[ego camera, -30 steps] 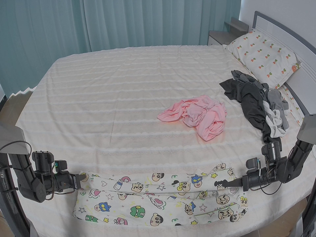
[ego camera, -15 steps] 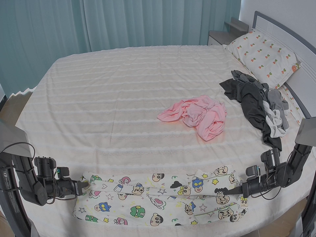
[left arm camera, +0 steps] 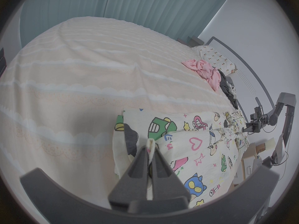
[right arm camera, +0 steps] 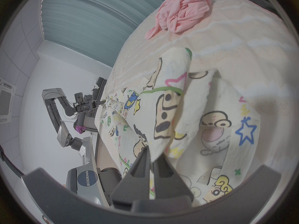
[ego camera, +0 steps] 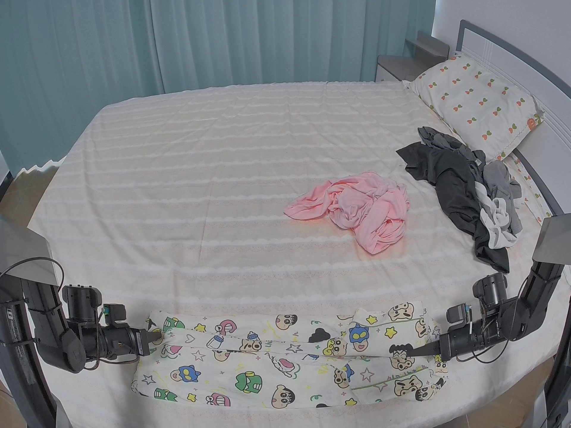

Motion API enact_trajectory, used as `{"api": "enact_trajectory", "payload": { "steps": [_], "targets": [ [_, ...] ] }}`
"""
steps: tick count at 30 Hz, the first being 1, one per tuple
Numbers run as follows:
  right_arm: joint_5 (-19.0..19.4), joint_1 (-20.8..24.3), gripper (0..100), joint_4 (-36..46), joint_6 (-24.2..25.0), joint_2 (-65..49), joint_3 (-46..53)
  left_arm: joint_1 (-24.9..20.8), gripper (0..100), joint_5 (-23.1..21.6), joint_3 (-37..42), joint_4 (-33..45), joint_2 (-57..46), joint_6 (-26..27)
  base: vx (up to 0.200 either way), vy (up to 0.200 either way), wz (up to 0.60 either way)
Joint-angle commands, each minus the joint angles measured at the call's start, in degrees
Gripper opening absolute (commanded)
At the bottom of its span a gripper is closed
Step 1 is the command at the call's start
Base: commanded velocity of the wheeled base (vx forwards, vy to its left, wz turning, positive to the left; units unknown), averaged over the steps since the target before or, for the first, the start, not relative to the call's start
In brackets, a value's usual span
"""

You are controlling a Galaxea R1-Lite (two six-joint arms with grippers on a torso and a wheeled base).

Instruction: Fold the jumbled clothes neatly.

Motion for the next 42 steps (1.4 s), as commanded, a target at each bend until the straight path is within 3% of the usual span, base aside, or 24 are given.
{"api": "enact_trajectory", "payload": {
  "steps": [1,5,6,13,18,23,24,26,29,30,31,33,37,39,42],
  "targets": [
    [0.0,-0.1,0,0.0,-0.1,0.5,0.3,0.0,0,0.0,0.1,0.0,0.3,0.0,0.000,0.000,0.00],
    [-0.1,-0.1,0,0.1,-0.3,0.8,0.6,0.1,0,0.0,0.3,0.0,0.7,0.0,0.000,0.000,0.00],
    [-0.3,-0.1,100,0.0,-0.4,0.8,0.6,0.1,100,0.0,0.5,0.0,0.7,0.0,0.000,0.000,0.00],
    [-0.5,-0.1,100,-0.6,-0.5,-0.4,2.0,0.6,100,-0.2,1.9,-1.9,0.5,0.0,0.000,0.000,0.00],
    [-3.0,-0.8,100,-1.2,-0.8,-4.5,3.8,3.0,100,-1.0,5.2,-6.5,-0.1,-1.5,0.000,0.000,0.00],
    [-3.3,-4.2,100,-0.7,-0.6,-14.0,6.1,6.5,100,-6.8,12.0,-18.0,-2.2,-16.4,0.000,0.000,0.00],
    [-3.3,-4.2,100,-0.7,-0.6,-14.0,6.1,6.5,100,-6.8,12.0,-18.0,-2.2,-16.4,0.000,0.000,0.00],
    [-4.3,-6.4,100,-0.6,-0.5,-18.4,6.4,7.5,100,-7.1,12.6,-18.9,-4.2,-26.2,0.000,0.000,0.00],
    [-5.8,-7.6,100,-0.6,-0.3,-21.6,6.2,9.8,100,-9.3,12.5,-19.0,-5.5,-34.5,0.000,0.000,0.00],
    [-5.8,-7.8,100,-0.6,-0.2,-21.8,6.1,10.0,100,-9.7,12.5,-19.0,-5.5,-34.8,0.000,0.000,0.00],
    [-6.0,-7.8,100,-0.4,-0.1,-23.1,5.8,12.0,100,-14.2,12.5,-19.0,-6.3,-38.0,0.000,0.000,0.00],
    [-6.3,-7.0,100,-0.1,0.5,-23.5,5.1,13.3,100,-18.6,12.5,-18.9,-7.1,-40.3,0.000,0.000,0.00],
    [-9.2,-3.8,100,-0.1,5.1,-22.7,1.3,13.4,100,-20.6,12.5,-18.9,-7.5,-45.2,0.000,0.000,0.00],
    [-14.5,-0.6,100,0.1,11.1,-20.1,-4.6,14.4,100,-26.1,12.5,-18.9,-6.6,-46.9,0.000,0.000,0.00],
    [-20.6,3.0,100,2.3,12.1,-14.9,-11.6,17.6,100,-34.2,12.6,-18.8,-6.0,-46.9,0.000,0.000,0.00]
  ]
}}
